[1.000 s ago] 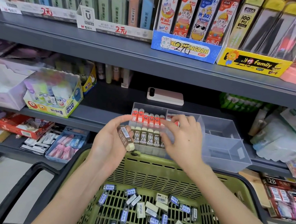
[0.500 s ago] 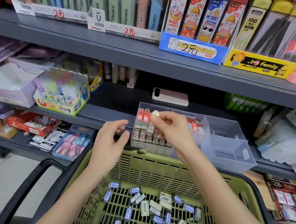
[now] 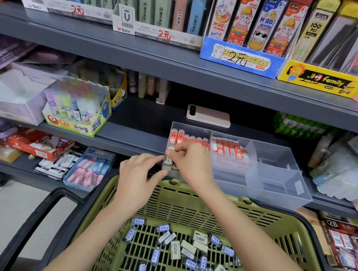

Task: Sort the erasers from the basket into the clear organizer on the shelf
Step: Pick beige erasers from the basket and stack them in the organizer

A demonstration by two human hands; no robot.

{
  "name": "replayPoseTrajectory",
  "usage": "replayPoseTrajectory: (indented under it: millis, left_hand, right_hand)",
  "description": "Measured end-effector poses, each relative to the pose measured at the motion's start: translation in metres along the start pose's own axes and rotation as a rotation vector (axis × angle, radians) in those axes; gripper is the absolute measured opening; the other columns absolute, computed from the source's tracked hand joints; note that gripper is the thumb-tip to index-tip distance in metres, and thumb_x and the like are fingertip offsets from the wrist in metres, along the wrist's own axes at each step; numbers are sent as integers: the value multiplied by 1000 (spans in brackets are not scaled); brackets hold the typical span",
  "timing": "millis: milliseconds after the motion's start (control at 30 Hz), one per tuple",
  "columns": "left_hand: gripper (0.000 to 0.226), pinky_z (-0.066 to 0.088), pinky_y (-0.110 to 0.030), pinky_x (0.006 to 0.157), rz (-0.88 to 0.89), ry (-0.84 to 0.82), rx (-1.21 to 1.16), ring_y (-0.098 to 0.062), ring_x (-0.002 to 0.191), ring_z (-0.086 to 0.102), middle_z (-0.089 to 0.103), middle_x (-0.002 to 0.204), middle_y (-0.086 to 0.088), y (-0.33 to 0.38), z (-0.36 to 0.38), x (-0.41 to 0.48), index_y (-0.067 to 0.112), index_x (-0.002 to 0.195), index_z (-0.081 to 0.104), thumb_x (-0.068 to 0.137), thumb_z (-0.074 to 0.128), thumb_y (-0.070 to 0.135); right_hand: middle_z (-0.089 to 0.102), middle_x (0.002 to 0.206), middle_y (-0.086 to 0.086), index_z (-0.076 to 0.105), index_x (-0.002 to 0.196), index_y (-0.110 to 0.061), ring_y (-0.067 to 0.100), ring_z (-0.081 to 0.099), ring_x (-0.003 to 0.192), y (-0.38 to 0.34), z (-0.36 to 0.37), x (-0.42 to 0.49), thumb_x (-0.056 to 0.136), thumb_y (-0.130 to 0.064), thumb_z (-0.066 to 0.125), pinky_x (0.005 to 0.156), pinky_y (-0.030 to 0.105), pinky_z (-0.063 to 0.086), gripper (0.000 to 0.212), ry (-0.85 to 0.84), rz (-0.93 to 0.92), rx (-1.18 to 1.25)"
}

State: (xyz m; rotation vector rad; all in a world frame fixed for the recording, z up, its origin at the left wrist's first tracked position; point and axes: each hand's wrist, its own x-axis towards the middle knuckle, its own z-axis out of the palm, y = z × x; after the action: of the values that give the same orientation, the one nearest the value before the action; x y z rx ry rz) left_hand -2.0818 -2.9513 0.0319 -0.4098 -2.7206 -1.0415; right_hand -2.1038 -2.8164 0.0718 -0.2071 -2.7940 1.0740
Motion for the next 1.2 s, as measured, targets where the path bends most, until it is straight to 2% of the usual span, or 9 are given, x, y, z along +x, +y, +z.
replayPoseTrajectory:
  millis: [133, 267, 400, 567, 700, 800, 933, 1000, 1200]
  left_hand:
    - [36, 30, -38, 95, 17, -2, 33, -25, 110, 53, 64, 114, -3, 0, -5, -6, 16, 122, 63, 89, 64, 27]
    - [26, 34, -41, 90, 78, 38, 55, -28, 104, 56, 65, 106, -5, -2, -11, -25, 11, 111, 69, 86, 68, 20]
    - [16, 40, -41, 83, 216, 11, 29, -27, 94, 60, 66, 96, -4, 3, -2, -51, 10, 98, 72, 84, 69, 16]
    - [18, 43, -42, 87, 392, -338, 84, -25, 97, 58, 65, 99, -3, 5, 46, -79, 15, 101, 72, 85, 69, 21]
    - [36, 31, -35, 105, 507, -777, 267, -17, 123, 38, 50, 131, 1, -6, 103, -108, 26, 125, 59, 95, 47, 43]
    - [45, 28, -36, 110, 591, -970, 245, -18, 128, 35, 48, 136, -2, -6, 137, -138, 28, 130, 55, 92, 47, 52]
    - [62, 19, -41, 114, 657, -1122, 262, -26, 136, 23, 41, 141, -6, 3, 166, -170, 33, 139, 44, 85, 48, 63]
    - [67, 18, -45, 113, 684, -1153, 297, -28, 136, 17, 36, 143, -7, 4, 171, -174, 35, 140, 40, 82, 44, 67]
    - [40, 40, -33, 90, 675, -1152, 221, -20, 109, 44, 48, 121, -3, -8, 164, -184, 23, 121, 57, 93, 49, 48]
  right_hand:
    - [66, 94, 5, 66, 113, -14, 14, 52, 83, 3, -5, -13, 91, -31, 58, 72, 26, 38, 29, 72, -122, -57]
    - [67, 86, -5, 69, 97, -19, 8, 55, 76, 28, -33, -50, 91, -26, 58, 68, 20, 45, 14, 122, -194, 249]
    - [65, 68, -11, 70, 83, -20, 6, 55, 64, 83, -49, -99, 91, -24, 58, 61, 21, 45, 15, 129, -77, 441]
    - [62, 72, -5, 66, 77, -17, 4, 50, 54, 168, -31, -131, 94, -26, 53, 68, 28, 49, 23, -276, 375, -81]
    - [62, 98, 7, 51, 126, -5, 13, 60, 66, 208, -23, -154, 97, -30, 45, 58, 23, 45, 39, -683, 656, -525]
    - [51, 131, 11, 40, 137, -6, 19, 63, 93, 214, -15, -167, 95, -28, 47, 53, 20, 39, 48, -823, 570, -654]
    - [50, 134, 7, 40, 138, -14, 22, 56, 112, 221, -10, -174, 80, -39, 69, 87, 30, 49, 70, -913, 445, -686]
    - [53, 132, 6, 35, 140, -15, 25, 54, 116, 224, -5, -180, 74, -46, 74, 92, 34, 48, 83, -953, 335, -818]
    - [60, 115, 5, 51, 121, -13, 24, 57, 108, 235, 4, -181, 76, -39, 74, 87, 32, 48, 57, -793, 325, -614]
